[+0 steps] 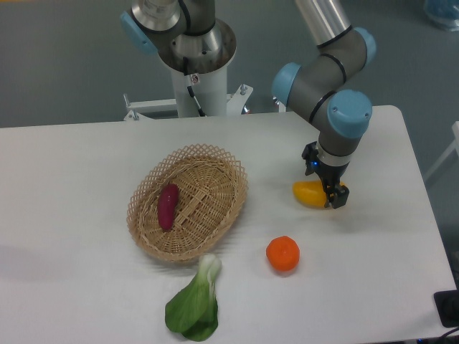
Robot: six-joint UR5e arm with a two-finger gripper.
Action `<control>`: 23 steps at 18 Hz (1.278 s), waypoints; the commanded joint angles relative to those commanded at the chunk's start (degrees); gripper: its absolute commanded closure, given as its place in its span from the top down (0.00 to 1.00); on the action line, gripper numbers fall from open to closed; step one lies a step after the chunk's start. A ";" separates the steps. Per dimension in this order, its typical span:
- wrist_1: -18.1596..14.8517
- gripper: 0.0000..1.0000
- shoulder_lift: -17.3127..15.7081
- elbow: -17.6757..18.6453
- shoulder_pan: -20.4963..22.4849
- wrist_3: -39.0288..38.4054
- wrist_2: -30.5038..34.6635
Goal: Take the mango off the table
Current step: 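Lower the open gripper around the yellow mango, then close the gripper on the yellow mango, then lift the grasped mango up off the table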
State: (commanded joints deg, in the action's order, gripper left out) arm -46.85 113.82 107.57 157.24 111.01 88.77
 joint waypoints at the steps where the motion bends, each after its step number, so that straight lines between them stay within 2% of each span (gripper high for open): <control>1: 0.00 1.00 0.17 0.18 0.00 0.00 0.00; 3: 0.00 1.00 0.35 0.27 0.00 0.00 0.00; 7: 0.00 0.72 0.35 0.18 0.00 -0.53 0.00; 10: -0.17 0.57 0.27 -0.78 -0.09 -0.88 0.35; 14: -1.13 0.57 -0.44 -3.33 -0.26 -5.25 0.70; 18: -2.01 0.57 -2.37 -4.04 -0.88 -11.50 0.53; 23: -7.63 0.57 -4.13 -6.84 -3.95 -17.30 0.35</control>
State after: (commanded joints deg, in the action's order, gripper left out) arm -54.48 109.69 100.73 153.29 93.71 89.12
